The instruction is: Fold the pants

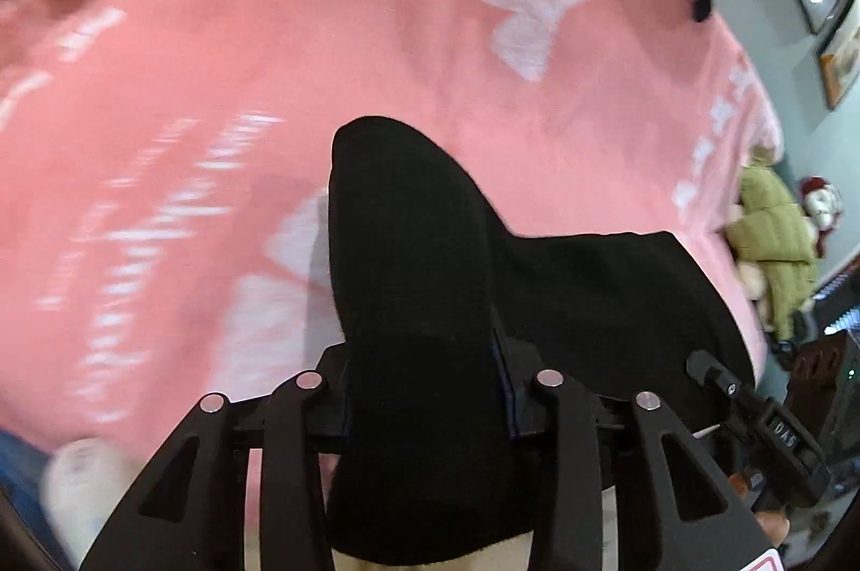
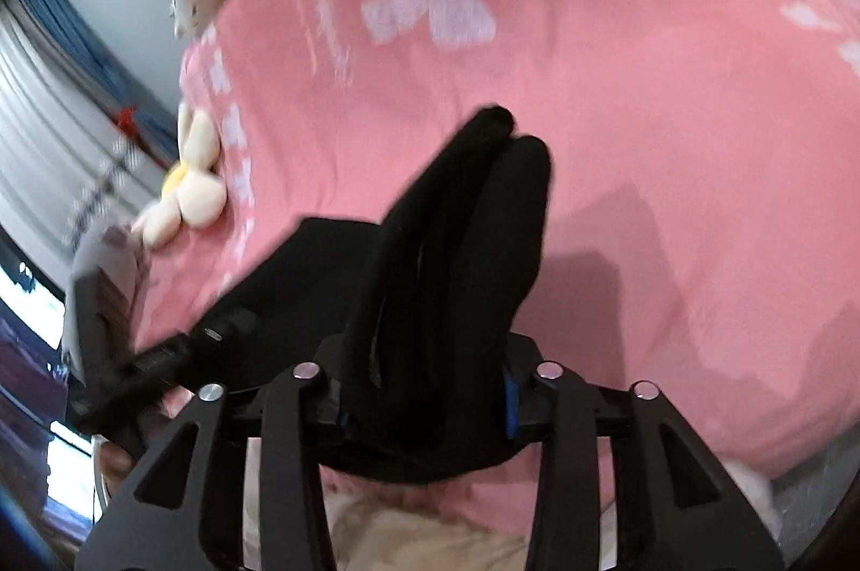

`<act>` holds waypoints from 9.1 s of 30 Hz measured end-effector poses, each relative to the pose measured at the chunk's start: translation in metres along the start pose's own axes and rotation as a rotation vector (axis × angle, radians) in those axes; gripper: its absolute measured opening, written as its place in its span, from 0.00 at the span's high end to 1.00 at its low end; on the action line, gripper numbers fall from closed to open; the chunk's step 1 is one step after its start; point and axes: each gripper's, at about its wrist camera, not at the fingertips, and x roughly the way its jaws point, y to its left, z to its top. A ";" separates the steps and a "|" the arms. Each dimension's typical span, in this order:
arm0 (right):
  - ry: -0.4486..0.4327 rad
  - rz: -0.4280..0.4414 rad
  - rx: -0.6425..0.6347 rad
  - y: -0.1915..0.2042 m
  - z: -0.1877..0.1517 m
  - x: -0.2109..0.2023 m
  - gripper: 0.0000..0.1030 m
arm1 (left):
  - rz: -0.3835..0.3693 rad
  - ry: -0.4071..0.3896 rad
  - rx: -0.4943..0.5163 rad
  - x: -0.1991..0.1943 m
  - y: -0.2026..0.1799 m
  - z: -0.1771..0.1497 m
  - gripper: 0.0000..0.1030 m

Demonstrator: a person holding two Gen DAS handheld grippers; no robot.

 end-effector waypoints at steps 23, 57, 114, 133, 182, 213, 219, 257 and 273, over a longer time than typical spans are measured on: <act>0.069 -0.239 -0.164 0.025 0.048 0.099 0.93 | 0.356 0.011 0.263 0.022 -0.019 -0.053 0.22; 0.112 -0.328 -0.147 0.013 -0.085 0.034 0.76 | 0.442 0.040 0.253 0.022 -0.017 -0.076 0.17; 0.002 0.313 -0.351 0.205 0.004 -0.010 0.86 | 0.411 -0.168 -0.094 -0.125 0.106 -0.092 0.16; 0.092 -0.306 -0.258 0.033 0.010 0.081 0.40 | 0.247 0.004 0.135 -0.023 -0.002 -0.095 0.16; 0.056 -0.441 -0.307 0.039 0.008 0.109 0.84 | 0.317 0.067 0.157 0.021 0.008 -0.103 0.14; 0.125 -0.252 -0.038 -0.010 -0.077 0.055 0.18 | -0.083 0.146 -0.145 0.051 0.091 -0.097 0.11; 0.101 -0.202 0.005 -0.015 -0.069 0.068 0.20 | -0.016 0.110 -0.178 0.064 0.076 -0.092 0.05; 0.103 -0.157 -0.030 0.015 -0.087 0.028 0.65 | -0.002 0.119 -0.058 0.017 0.022 -0.086 0.71; 0.022 -0.054 -0.152 0.085 -0.108 -0.051 0.65 | 0.078 0.031 0.091 -0.074 -0.007 -0.105 0.71</act>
